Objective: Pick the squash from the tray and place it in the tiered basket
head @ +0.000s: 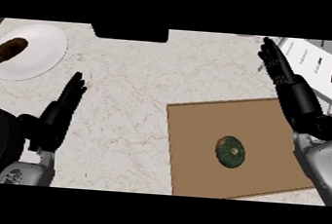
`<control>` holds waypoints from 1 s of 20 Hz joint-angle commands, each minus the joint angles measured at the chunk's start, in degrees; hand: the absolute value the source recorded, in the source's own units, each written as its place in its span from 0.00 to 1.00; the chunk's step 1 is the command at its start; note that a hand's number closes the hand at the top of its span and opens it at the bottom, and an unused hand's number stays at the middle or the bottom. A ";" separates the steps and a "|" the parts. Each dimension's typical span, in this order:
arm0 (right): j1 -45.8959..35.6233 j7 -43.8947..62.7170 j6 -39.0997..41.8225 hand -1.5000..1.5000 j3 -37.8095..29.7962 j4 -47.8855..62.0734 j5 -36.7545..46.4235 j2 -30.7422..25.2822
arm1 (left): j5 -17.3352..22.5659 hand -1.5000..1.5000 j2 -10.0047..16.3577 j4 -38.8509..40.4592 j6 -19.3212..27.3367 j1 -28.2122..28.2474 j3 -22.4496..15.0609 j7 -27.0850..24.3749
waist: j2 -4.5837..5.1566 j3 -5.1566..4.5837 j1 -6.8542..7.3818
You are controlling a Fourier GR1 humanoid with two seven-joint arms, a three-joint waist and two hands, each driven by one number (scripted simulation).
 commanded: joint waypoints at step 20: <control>47.70 14.75 -43.45 0.00 -9.01 -32.00 12.50 5.25 | -3.59 0.50 -3.35 5.57 7.15 12.26 0.73 -0.82 | -0.11 2.56 -1.42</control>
